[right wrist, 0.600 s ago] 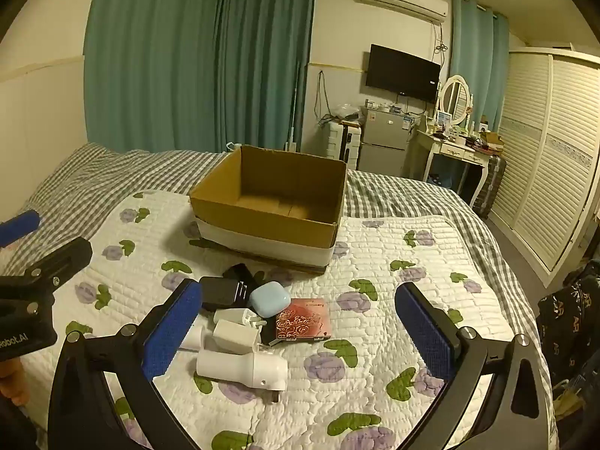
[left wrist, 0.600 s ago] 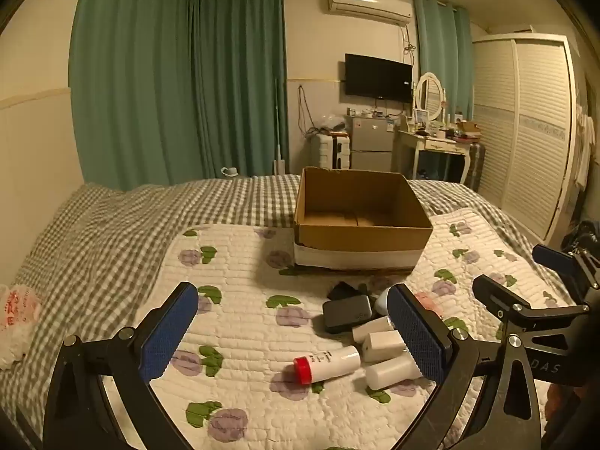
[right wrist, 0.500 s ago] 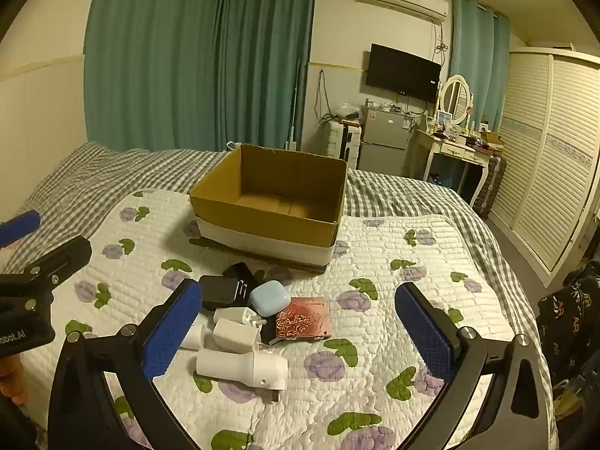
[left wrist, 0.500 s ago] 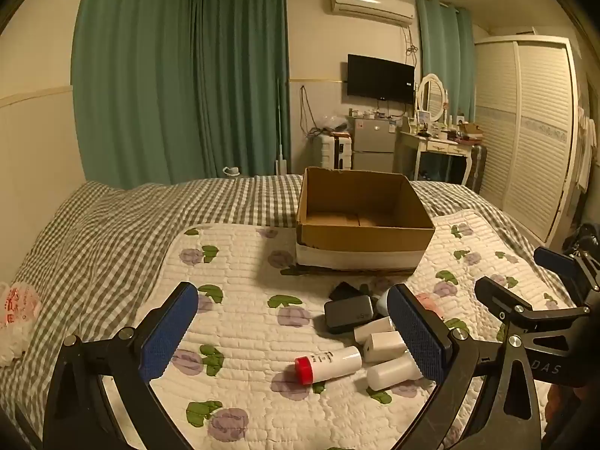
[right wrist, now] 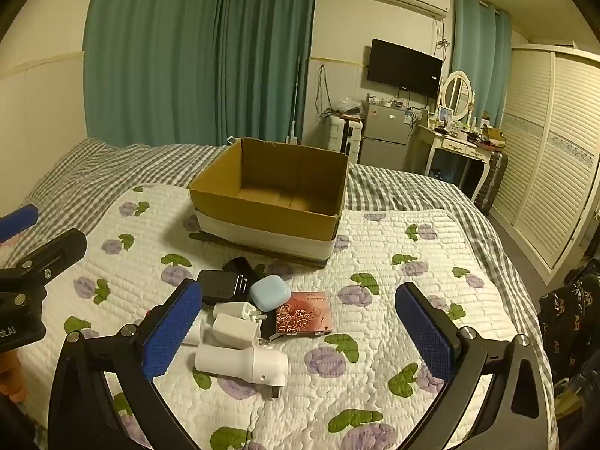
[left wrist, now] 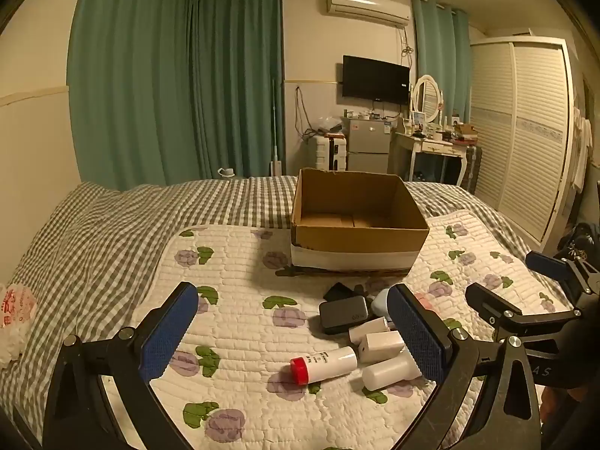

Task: Organize rigid objects

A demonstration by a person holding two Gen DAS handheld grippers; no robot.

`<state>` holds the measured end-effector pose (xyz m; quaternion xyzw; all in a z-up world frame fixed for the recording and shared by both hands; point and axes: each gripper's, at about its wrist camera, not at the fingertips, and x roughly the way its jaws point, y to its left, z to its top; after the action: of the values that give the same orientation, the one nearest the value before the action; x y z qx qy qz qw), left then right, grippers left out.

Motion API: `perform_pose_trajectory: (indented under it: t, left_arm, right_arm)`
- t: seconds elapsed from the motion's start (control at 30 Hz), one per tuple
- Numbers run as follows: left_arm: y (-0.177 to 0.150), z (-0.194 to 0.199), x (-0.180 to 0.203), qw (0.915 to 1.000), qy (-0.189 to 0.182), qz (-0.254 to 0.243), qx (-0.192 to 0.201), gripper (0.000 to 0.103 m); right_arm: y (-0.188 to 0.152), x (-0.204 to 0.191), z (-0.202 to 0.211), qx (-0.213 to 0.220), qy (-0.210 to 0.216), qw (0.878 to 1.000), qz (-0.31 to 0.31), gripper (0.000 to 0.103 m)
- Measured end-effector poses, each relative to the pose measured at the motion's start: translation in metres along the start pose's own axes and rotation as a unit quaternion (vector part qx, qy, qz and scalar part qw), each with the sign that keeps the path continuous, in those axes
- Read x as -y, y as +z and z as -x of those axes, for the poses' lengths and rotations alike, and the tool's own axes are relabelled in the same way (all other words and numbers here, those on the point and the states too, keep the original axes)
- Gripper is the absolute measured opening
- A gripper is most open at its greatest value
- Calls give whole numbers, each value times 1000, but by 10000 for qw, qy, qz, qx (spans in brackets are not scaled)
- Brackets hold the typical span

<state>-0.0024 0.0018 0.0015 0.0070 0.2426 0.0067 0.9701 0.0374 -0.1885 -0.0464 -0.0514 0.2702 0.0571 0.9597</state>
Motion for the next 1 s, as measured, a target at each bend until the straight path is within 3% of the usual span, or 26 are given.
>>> perform_pose_trajectory:
  t: [1.0]
  left_arm:
    - [-3, -2, -3, 10000, -8, 54, -40, 103]
  right_arm:
    - [-3, -2, -3, -65, 28, 10000, 2, 103]
